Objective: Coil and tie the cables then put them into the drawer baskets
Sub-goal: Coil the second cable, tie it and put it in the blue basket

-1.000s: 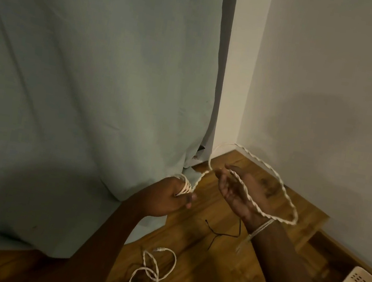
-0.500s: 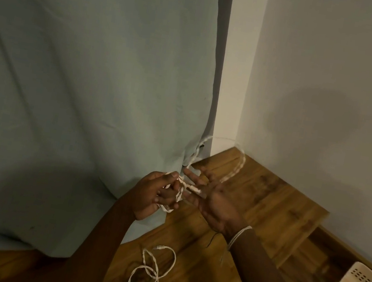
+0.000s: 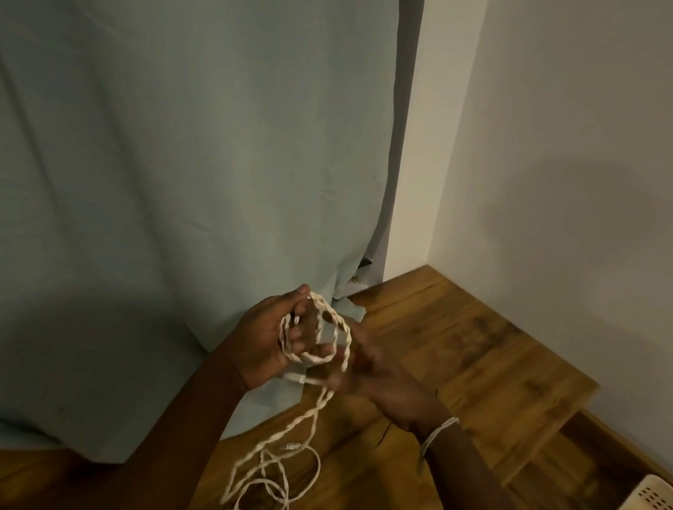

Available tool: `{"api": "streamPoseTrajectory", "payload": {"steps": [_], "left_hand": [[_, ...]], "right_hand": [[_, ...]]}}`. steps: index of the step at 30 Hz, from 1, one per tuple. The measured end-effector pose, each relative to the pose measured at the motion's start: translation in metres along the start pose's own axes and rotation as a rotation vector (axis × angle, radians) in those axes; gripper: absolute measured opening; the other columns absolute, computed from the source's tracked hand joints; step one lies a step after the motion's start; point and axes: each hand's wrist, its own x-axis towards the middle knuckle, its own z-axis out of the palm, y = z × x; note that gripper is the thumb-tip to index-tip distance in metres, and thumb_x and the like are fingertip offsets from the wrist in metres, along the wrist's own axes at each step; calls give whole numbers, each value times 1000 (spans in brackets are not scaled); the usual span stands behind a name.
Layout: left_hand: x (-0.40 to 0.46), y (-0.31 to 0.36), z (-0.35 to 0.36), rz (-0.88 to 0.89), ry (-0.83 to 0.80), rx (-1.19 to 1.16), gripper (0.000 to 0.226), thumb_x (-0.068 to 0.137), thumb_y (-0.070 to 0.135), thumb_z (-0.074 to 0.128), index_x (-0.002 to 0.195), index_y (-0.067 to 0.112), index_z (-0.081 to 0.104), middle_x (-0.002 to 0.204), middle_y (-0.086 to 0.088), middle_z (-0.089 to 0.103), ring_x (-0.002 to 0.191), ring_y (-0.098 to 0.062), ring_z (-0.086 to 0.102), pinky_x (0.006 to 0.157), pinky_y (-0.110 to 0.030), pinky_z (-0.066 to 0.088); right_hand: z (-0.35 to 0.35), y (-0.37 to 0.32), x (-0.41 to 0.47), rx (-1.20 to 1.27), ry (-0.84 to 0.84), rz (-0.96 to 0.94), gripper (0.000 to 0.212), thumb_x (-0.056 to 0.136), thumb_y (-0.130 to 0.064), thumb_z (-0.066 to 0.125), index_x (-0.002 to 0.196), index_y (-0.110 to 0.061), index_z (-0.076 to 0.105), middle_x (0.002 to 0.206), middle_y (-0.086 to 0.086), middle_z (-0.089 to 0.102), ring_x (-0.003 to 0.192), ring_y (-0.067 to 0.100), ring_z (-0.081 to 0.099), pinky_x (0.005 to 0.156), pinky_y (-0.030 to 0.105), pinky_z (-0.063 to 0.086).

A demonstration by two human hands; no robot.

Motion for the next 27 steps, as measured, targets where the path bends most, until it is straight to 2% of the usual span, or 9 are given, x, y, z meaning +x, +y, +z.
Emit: {"api": "streamPoseTrajectory", "payload": {"steps": [3,6,11,13,15,18,21,24,27], "left_hand": [[0,7,8,-8,-45,-64,39,83,34,56,70,2,76,77,-18,74,72,-30,74,71,-46,61],[1,14,7,13,-75,-115,55,97,37,35,75,7,75,112,-20,70,98,-37,70,80,-50,58],[4,11,3,43,-119,-133,50,99,37,30,117,2,60,136,-20,57,124,-44,53,97,-63,41],[4,8,1,39,-122,-106,49,98,38,31,126,3,52,141,-19,52,130,-42,47,99,-63,39],[5,7,-1,37,-148,-80,48,98,38,35,125,5,56,143,-17,50,131,-42,46,100,-64,39],[8,8,-5,39,-231,-51,60,89,38,64,133,4,43,147,-15,47,131,-45,46,101,-63,42],[6,6,-2,9,-286,-55,64,80,34,77,126,2,47,151,-15,42,130,-50,44,97,-59,47],[1,5,3,23,-310,-14,41,82,31,75,109,2,65,150,-15,43,123,-52,50,92,-58,49],[-1,8,7,80,-301,12,38,79,26,78,109,4,67,148,-16,45,90,-38,72,96,-64,45]], "right_hand": [[3,15,-2,-31,-48,23,57,93,-10,68,142,-9,39,103,14,74,92,26,73,88,36,57],[-3,29,-10,-20,94,5,18,101,-9,55,116,-7,64,82,9,69,70,15,66,76,30,55],[-4,44,-8,-345,189,2,33,103,-33,53,79,-21,70,69,0,64,66,11,60,75,37,51],[0,40,-5,-484,208,-28,26,104,-30,53,82,-33,67,73,-13,65,68,3,59,70,29,49],[8,33,-3,-690,229,-38,20,100,-34,56,120,-32,62,115,-12,65,99,4,60,85,29,50],[18,20,-4,-779,308,-96,76,87,-32,66,149,-34,21,159,-7,22,142,4,22,119,27,27],[28,3,1,-430,224,-216,71,84,-17,71,145,-21,34,149,-15,38,136,-12,35,112,13,32],[34,3,12,-210,325,-198,44,92,-16,67,133,-6,55,129,3,64,118,10,61,98,24,50],[43,7,20,-226,449,-199,22,96,-9,63,117,-7,68,106,3,72,93,9,68,78,23,53]]}}
